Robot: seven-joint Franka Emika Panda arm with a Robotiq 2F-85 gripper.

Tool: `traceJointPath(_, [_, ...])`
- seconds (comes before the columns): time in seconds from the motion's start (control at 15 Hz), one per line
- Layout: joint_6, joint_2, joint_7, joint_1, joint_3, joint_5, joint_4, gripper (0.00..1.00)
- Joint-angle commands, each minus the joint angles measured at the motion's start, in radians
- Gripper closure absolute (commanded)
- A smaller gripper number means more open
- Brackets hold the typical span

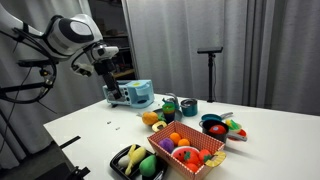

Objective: Put the toy watermelon in the grey plate

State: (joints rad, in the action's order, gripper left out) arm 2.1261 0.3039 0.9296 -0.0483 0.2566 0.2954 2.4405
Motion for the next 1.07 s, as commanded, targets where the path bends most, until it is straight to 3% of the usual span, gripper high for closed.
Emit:
traceJointPath(0.0, [-0.01, -0.033, 0.046, 0.014, -0.028, 0.011, -0.037, 0.0])
traceJointPath(0.6, [-0.003, -0.016, 0.041, 0.029, -0.031, 0.022, -0.007, 0.0])
traceJointPath(1.0, [-0.019, -0.117, 0.108, 0.004, -0.048, 0.04, -0.112, 0.0])
